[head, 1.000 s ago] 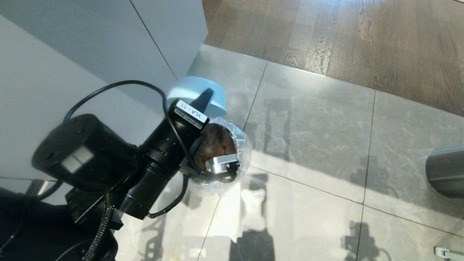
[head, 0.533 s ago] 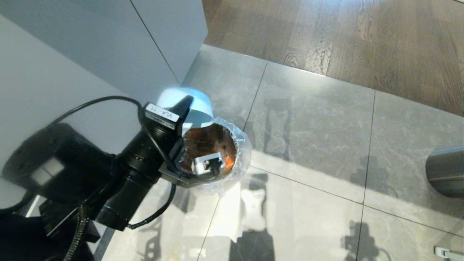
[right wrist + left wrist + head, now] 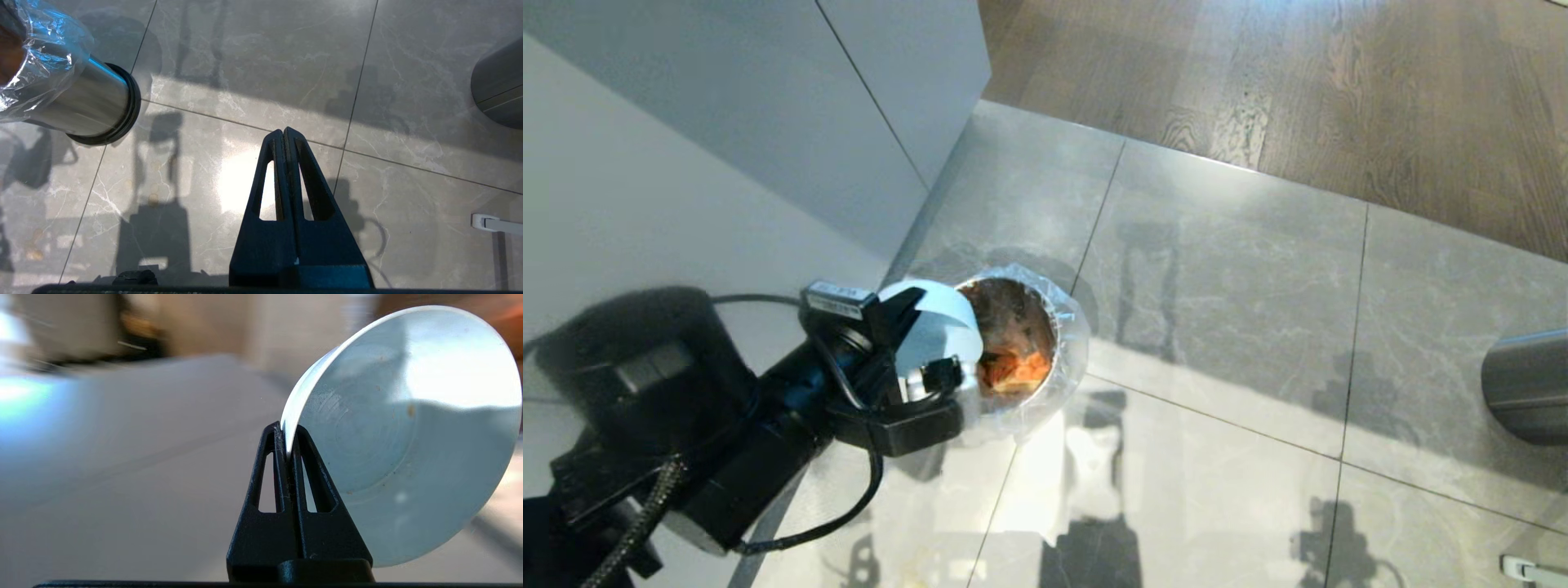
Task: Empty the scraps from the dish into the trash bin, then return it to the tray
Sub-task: Put the bowl back to the table
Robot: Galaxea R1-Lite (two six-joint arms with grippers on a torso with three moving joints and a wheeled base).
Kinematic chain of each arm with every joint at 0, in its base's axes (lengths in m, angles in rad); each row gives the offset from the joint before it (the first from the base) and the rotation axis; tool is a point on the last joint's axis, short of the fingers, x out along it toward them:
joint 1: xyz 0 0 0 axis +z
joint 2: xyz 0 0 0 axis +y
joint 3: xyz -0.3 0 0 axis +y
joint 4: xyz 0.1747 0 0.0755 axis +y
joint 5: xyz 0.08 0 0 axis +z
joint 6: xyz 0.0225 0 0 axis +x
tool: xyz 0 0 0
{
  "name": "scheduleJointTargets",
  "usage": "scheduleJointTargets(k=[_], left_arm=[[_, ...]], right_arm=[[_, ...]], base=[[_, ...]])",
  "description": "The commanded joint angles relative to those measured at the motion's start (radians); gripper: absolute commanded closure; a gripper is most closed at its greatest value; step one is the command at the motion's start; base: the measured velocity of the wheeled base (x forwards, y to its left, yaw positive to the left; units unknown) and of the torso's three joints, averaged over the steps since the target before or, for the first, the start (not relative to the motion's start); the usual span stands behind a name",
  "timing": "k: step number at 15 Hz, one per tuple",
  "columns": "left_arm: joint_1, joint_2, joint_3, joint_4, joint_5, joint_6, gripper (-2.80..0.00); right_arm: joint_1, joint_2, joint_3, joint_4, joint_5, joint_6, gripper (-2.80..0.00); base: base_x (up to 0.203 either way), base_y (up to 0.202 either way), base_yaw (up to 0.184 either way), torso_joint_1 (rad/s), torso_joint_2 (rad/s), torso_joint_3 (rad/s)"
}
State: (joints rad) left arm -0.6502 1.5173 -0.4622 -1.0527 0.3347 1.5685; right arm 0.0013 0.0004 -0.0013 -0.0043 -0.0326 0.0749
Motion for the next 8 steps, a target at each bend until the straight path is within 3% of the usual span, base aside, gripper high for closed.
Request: scheduleJointTargets(k=[1, 2, 6, 8], left_arm=[[0.012, -0.071, 0.026, 0.200, 0.000, -0.278, 0.00], [0.016, -0.103, 0.041, 0.257, 0.000, -0.344, 0.00], [0.077, -0.173, 0.051, 0.325, -0.003, -0.401, 0.00], [0.095, -0.197, 0.051, 0.369, -0.003, -0.493, 0.00]], right_arm=[[0.000, 0.000, 0.000, 0.000, 0.000, 0.000, 0.00], [0.000, 0.000, 0.000, 0.000, 0.000, 0.000, 0.00], [0.000, 0.000, 0.000, 0.000, 0.000, 0.000, 0.00], [0.000, 0.000, 0.000, 0.000, 0.000, 0.000, 0.00]], base=[[0.000, 0.000, 0.000, 0.000, 0.00, 0.000], [0.000, 0.000, 0.000, 0.000, 0.00, 0.000], [0.000, 0.000, 0.000, 0.000, 0.00, 0.000], [0.000, 0.000, 0.000, 0.000, 0.00, 0.000]])
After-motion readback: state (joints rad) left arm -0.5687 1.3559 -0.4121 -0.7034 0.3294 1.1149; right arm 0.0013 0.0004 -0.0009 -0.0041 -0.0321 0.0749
